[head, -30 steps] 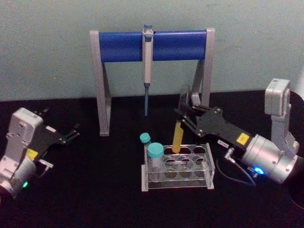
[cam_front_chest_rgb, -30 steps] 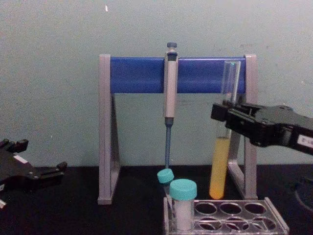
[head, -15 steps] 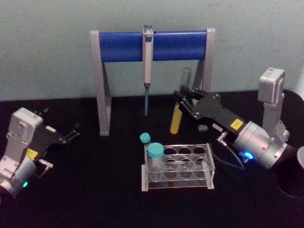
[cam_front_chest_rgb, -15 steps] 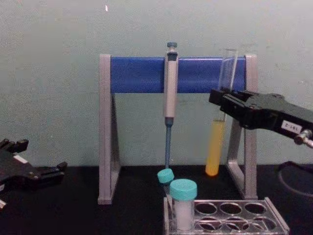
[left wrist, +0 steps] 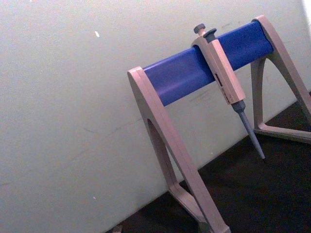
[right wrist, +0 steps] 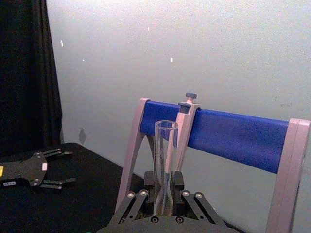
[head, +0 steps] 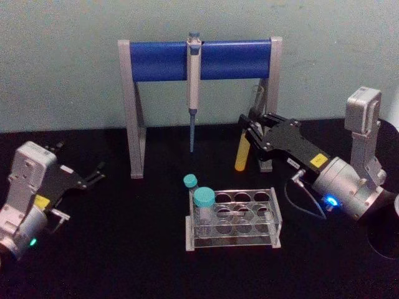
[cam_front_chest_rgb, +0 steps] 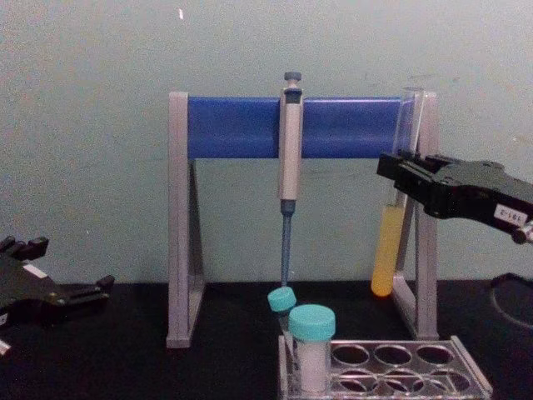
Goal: Pick up the test tube from the test tube rack, shake it, then place it back into the test tube rack.
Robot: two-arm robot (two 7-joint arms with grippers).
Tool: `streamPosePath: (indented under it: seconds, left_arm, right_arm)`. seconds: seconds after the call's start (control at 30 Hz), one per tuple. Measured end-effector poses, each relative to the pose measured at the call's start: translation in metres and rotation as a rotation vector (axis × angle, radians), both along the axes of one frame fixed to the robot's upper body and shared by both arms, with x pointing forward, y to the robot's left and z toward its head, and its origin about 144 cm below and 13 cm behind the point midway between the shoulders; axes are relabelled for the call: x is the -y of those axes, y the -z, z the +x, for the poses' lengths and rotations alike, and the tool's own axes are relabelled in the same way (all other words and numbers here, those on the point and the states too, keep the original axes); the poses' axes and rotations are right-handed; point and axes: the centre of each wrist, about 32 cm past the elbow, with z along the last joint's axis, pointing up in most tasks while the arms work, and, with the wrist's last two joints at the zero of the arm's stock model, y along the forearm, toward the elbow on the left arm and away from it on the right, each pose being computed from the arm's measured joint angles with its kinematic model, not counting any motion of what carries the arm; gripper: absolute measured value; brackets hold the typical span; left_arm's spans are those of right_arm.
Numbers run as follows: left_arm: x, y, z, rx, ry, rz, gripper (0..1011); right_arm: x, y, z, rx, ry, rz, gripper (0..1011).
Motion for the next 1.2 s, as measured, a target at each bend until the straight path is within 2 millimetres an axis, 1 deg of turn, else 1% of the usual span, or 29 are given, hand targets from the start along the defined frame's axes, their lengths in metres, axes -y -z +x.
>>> streamPosePath:
  seconds: [0.37, 0.57, 0.8, 1.0, 1.2]
  left_arm:
    - [0.0, 0.0, 0.0, 0.0, 0.0, 0.0, 1010]
    - [0.0, 0.0, 0.0, 0.0, 0.0, 0.0, 1010]
    - [0.0, 0.0, 0.0, 0.0, 0.0, 0.0, 1009]
    - [0.0, 0.0, 0.0, 0.0, 0.0, 0.0, 1010]
    - [0.0, 0.0, 0.0, 0.0, 0.0, 0.0, 1010]
  right_arm:
    - [0.003, -0.003, -0.004, 0.005, 0.02, -0.021, 229]
    - [0.011, -0.004, -0.012, 0.003, 0.044, -0.053, 229]
    - [0.02, -0.006, -0.027, -0.008, 0.053, -0.1, 229]
    - [0.024, -0.009, -0.041, -0.032, 0.006, -0.123, 229]
    - [0.023, -0.01, -0.046, -0.059, -0.064, -0.114, 229]
